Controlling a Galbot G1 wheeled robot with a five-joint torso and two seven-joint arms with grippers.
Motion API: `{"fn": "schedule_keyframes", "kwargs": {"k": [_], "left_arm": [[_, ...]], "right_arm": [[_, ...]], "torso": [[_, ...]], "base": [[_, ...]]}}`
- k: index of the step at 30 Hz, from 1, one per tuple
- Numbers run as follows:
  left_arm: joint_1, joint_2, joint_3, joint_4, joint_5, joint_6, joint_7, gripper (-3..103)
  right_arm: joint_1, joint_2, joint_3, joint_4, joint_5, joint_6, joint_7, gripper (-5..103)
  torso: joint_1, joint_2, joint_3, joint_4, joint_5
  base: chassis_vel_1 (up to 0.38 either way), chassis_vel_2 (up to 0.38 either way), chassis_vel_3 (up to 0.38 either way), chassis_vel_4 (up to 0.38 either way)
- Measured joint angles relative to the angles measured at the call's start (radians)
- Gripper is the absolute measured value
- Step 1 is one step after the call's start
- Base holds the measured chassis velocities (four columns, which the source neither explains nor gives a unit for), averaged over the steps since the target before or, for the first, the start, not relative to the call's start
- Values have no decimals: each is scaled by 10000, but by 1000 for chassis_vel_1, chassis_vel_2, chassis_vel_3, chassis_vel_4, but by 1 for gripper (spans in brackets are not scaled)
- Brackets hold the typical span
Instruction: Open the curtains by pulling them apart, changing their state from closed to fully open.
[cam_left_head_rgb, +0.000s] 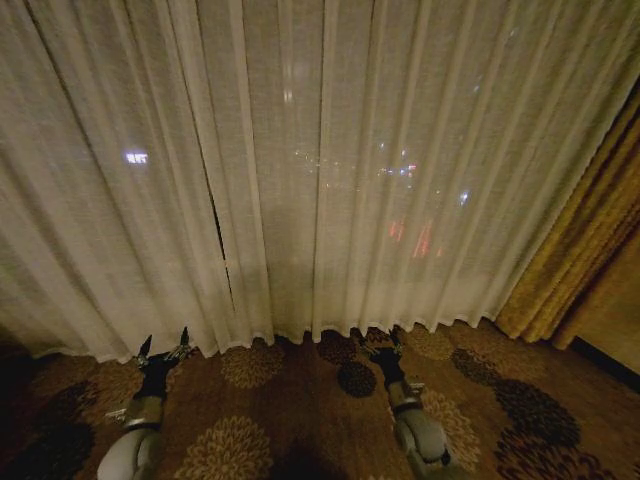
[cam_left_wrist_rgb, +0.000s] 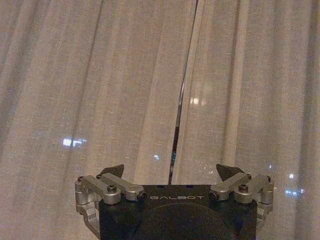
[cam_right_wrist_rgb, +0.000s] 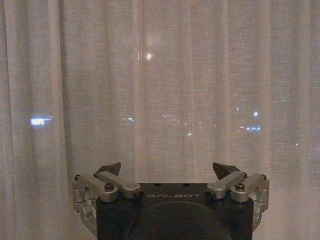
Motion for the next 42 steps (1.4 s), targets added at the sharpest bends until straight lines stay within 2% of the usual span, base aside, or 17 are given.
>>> {"fn": "schedule_keyframes", "kwargs": {"k": [22,33,42], "left_arm": [[1,0,0,0,0,0,0,100],[0,0,0,0,0,0,0,100],[-2,0,1,0,0,0,-1,100]], "right_arm": [[583,355,-285,-765,-338,321,-633,100],[576,558,-587,-745,-631,339,-738,100],[515,559,-533,-673,-633,336,-732,100]], "torso": [[-3,2,-1,1,0],[6,-2,2,0,-3],[3,-2,1,1,5]], "base": [[-33,26,27,-32],[-261,268,265,-260],[-301,394,307,-406]]}}
